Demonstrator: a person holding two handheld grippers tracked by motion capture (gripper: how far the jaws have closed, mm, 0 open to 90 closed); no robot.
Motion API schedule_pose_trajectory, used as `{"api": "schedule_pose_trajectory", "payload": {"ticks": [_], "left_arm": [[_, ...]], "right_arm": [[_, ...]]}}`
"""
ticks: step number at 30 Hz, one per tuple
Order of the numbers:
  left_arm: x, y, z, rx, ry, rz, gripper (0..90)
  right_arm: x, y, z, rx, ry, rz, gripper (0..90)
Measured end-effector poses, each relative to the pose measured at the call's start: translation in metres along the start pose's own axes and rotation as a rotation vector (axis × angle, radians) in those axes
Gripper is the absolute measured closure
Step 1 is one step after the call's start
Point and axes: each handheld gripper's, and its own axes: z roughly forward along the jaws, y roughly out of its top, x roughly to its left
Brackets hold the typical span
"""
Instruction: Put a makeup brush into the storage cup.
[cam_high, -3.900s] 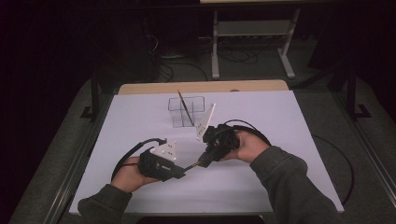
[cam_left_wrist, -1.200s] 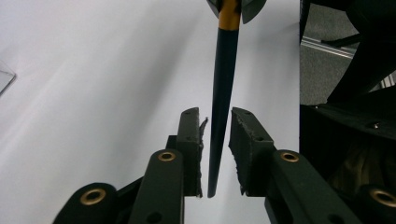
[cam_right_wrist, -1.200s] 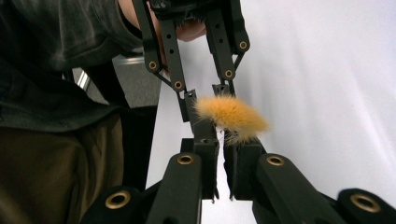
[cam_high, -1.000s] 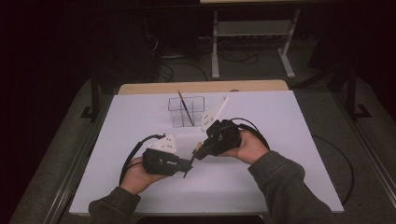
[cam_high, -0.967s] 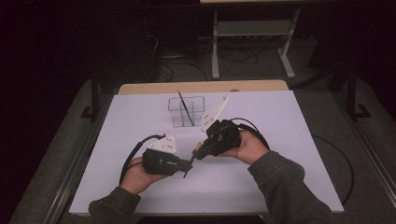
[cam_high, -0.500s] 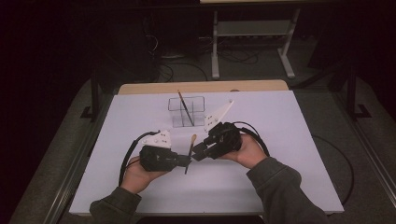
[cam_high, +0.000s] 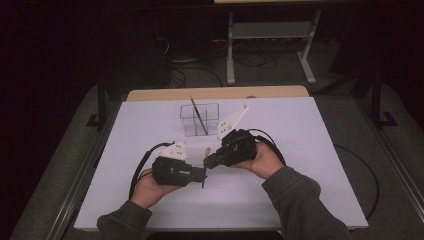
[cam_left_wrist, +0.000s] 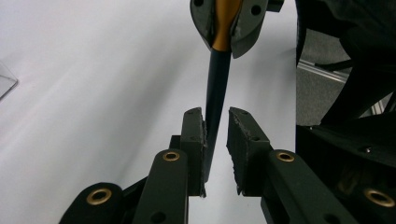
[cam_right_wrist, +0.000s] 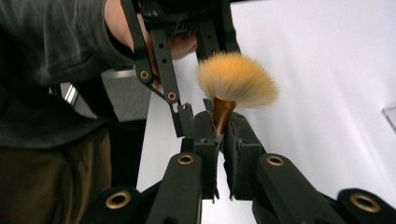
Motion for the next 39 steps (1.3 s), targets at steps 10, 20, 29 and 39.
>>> {"api": "schedule_pose_trajectory", "payload": {"ticks": [10, 20, 29, 39], "left_arm": [[-0.001, -0.001, 0.000, -0.025, -0.002, -0.017, 83.3], [0.001, -0.003, 0.001, -0.049, 0.018, -0.040, 83.5], [0.000, -0.003, 0.000, -0.027, 0.031, -0.018, 77.2], [0.001, -0.012, -0.004, -0.019, 0.073, -0.037, 70.6]], "right_arm": [[0.004, 0.006, 0.002, 0.008, -0.006, -0.009, 81.6], [0.003, 0.005, 0.006, -0.036, -0.043, -0.022, 78.0], [0.002, 0.006, 0.008, -0.006, -0.024, -0.015, 82.9], [-0.007, 0.001, 0.001, 0.023, -0.046, 0.021, 82.9]]}}
